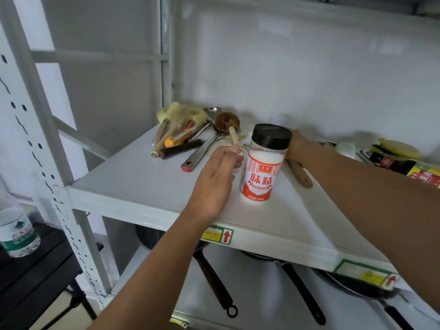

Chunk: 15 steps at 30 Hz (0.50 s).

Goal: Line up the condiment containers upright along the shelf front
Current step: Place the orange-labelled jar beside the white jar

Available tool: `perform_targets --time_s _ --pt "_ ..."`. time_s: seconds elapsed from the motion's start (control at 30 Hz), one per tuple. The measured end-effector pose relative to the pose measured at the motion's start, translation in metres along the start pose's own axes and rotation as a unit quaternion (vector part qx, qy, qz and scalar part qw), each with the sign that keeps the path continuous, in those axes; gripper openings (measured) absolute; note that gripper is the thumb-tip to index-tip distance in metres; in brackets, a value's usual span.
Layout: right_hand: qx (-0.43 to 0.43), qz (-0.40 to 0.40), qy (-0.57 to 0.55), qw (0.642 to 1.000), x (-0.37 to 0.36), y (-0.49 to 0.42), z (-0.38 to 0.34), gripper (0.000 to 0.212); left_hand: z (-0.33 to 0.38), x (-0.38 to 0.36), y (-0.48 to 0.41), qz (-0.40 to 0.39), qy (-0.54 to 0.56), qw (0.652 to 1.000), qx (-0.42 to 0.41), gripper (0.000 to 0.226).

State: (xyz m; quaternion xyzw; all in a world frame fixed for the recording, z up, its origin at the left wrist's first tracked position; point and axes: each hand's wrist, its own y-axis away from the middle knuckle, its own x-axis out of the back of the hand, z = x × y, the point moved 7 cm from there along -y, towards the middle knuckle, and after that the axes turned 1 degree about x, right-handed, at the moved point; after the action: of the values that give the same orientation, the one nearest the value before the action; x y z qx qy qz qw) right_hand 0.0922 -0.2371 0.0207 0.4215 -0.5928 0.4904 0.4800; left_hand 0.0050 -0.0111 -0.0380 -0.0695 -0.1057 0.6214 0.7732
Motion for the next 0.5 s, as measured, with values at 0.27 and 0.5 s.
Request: perform_targets --time_s 0.27,0.5 --pt "0.031 0.023 0.010 0.999 0.004 -0.007 -0.004 0.030 0.003 0.001 0.001 0.008 0.005 1.000 -0.011 0.045" --pt "0.011 0.091 -0.127 0.988 0.037 0.064 0.021 0.056 0.016 0.005 0.015 0.041 0.003 0.999 -0.031 0.033"
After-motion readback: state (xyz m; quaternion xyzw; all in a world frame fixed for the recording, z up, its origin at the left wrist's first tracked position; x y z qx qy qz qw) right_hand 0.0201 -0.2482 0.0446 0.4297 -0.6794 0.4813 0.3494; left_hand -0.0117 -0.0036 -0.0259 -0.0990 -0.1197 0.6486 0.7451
